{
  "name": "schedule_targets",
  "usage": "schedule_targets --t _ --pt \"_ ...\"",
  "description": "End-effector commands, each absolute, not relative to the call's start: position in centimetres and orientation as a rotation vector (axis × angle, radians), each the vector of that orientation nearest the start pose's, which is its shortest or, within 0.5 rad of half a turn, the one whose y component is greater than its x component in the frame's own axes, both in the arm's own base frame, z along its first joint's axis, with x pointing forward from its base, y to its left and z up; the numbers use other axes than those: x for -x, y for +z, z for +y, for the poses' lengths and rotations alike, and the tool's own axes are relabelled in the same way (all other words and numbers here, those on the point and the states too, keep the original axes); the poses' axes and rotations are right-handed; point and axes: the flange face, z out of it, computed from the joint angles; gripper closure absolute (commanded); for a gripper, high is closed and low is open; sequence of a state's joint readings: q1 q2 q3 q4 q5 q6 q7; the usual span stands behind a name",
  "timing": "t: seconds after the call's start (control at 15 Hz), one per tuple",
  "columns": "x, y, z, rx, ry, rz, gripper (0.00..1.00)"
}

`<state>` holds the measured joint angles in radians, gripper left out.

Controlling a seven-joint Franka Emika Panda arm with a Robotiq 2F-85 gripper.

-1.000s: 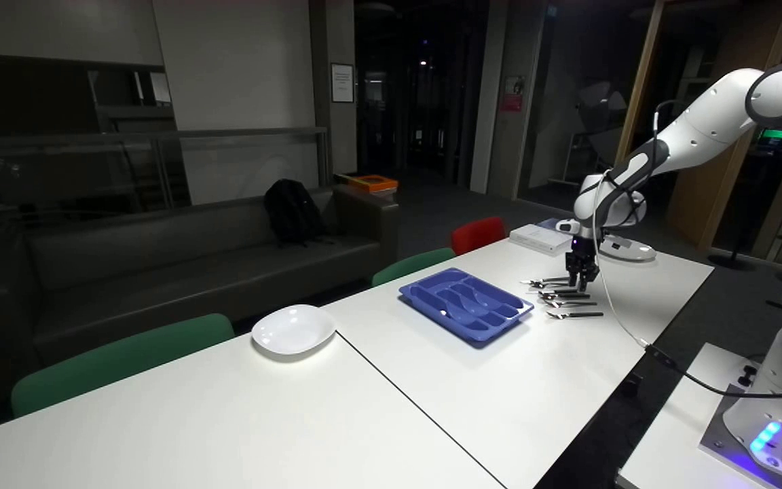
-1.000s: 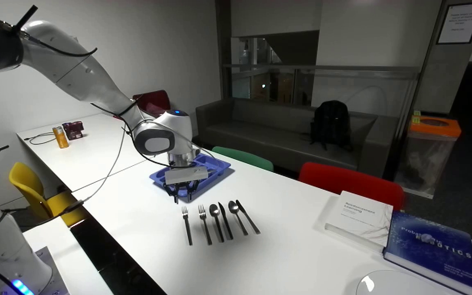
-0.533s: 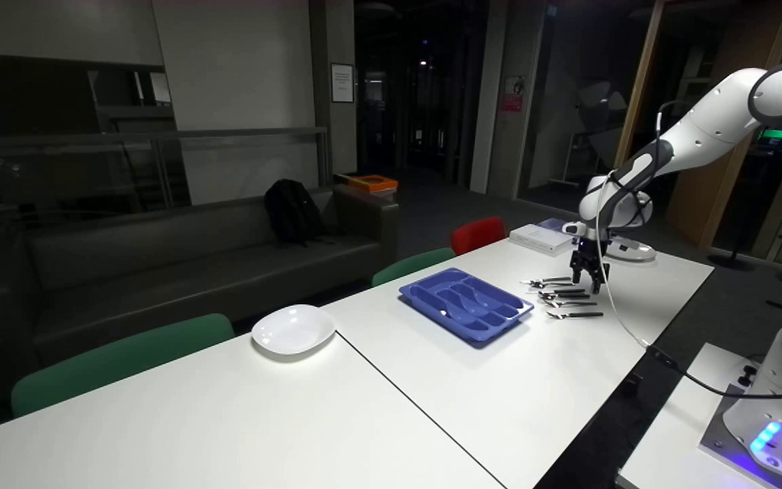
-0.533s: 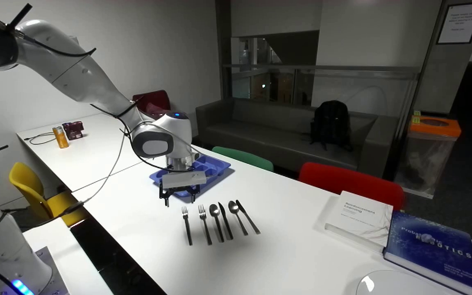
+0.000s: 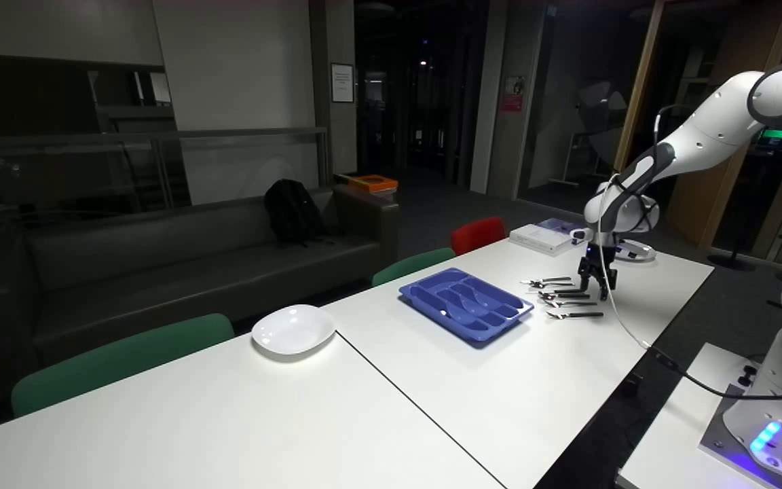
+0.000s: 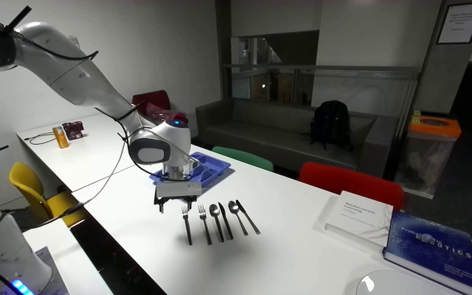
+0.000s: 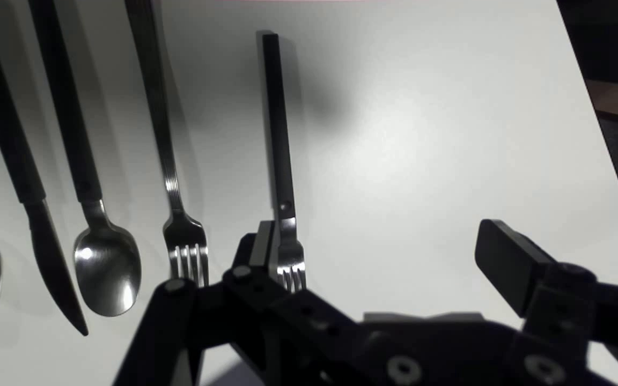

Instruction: Pick up the silver cutlery from the counter and place it on the blue tray

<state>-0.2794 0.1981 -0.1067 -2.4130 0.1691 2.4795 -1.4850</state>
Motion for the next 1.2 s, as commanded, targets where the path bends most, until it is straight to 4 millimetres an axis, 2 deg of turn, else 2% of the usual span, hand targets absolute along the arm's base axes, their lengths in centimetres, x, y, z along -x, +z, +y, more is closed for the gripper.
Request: schedule_targets --t 0.0,0.33,0.67,1.13 --pt "-43.4 21.8 -19.4 2.645 -0.028 -1.361 0.00" --pt "-42.9 20.1 -20.1 2.616 -0.049 -1.393 0.00" --pt "-42.6 17.5 -20.8 2.611 -0.027 -1.405 0.00" --pt "-43.6 14.8 -21.6 2.702 -0.050 -1.420 0.00"
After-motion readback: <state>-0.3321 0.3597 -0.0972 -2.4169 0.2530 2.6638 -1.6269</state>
